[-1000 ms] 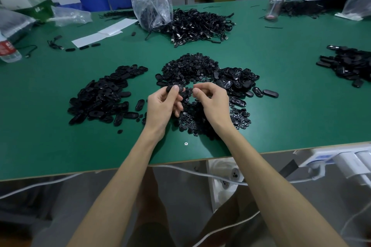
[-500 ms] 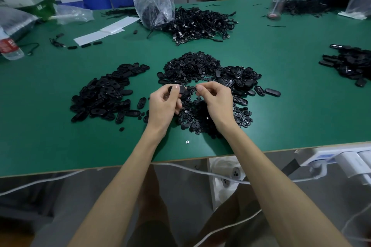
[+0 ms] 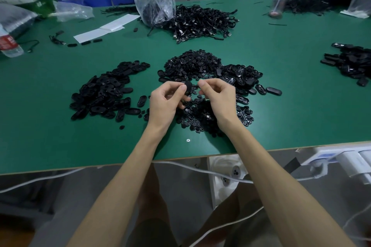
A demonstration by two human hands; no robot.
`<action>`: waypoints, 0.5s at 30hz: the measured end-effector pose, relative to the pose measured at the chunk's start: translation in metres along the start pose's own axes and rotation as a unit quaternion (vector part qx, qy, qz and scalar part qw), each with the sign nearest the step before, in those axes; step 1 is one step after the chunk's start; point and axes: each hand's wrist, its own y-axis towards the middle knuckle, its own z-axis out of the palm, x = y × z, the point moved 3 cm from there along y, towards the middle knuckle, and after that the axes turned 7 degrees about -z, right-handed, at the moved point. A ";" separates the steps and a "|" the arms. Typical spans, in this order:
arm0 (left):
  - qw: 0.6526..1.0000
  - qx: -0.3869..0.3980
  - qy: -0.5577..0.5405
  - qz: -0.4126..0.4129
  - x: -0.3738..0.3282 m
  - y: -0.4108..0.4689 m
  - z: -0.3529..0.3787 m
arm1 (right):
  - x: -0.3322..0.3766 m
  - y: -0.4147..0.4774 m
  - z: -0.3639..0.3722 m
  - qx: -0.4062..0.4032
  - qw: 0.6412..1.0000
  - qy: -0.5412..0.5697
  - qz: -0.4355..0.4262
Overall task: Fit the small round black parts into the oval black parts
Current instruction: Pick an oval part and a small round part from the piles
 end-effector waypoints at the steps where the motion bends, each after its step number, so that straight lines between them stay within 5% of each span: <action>1: 1.000 -0.002 0.008 0.005 0.000 0.000 -0.001 | 0.000 0.000 -0.001 -0.003 1.000 0.012 0.005; 15: 1.000 0.011 0.001 -0.011 0.001 0.000 0.001 | 0.003 -0.002 -0.002 0.041 0.996 0.078 0.018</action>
